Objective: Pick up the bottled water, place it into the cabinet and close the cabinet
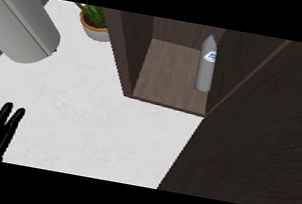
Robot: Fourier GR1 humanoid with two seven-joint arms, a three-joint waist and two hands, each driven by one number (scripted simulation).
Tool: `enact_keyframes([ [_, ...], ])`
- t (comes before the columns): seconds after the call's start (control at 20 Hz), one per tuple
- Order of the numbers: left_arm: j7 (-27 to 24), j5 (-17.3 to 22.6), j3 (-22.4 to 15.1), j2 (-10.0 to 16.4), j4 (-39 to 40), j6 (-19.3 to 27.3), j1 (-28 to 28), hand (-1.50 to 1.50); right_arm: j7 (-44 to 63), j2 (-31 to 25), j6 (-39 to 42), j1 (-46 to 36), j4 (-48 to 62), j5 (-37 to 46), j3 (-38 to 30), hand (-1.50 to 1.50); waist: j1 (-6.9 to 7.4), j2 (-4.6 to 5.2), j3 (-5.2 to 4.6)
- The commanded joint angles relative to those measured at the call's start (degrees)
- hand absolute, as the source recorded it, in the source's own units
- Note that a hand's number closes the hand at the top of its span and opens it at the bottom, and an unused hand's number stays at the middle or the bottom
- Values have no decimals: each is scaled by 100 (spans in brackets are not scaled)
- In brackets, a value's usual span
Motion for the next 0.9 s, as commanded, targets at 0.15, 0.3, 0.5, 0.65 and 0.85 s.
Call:
enact_keyframes([
  [0.15, -31, 26, -33, 68, 19, -208, 104, -150, 141, 988, -945, -290, 750, -227, 259, 150, 166, 72, 2],
  [0.3, -34, 92, 122, 145, -6, -301, 3, -150, 226, 990, -760, -239, 1009, -664, 302, 150, 306, 148, -2],
  [0.5, -51, 92, 143, 225, -20, -458, -37, -150, 533, 835, -318, 112, 1447, -1831, 471, 150, 595, 291, -3],
  [0.65, -77, 124, 184, 265, 44, -594, -78, -150, 714, 969, -411, 95, 1562, -2472, 351, 150, 543, 267, -2],
  [0.85, -76, 135, 146, 194, 42, -527, 7, -150, 424, 998, -935, 73, 1429, -2556, -399, 150, 325, 224, 15],
])
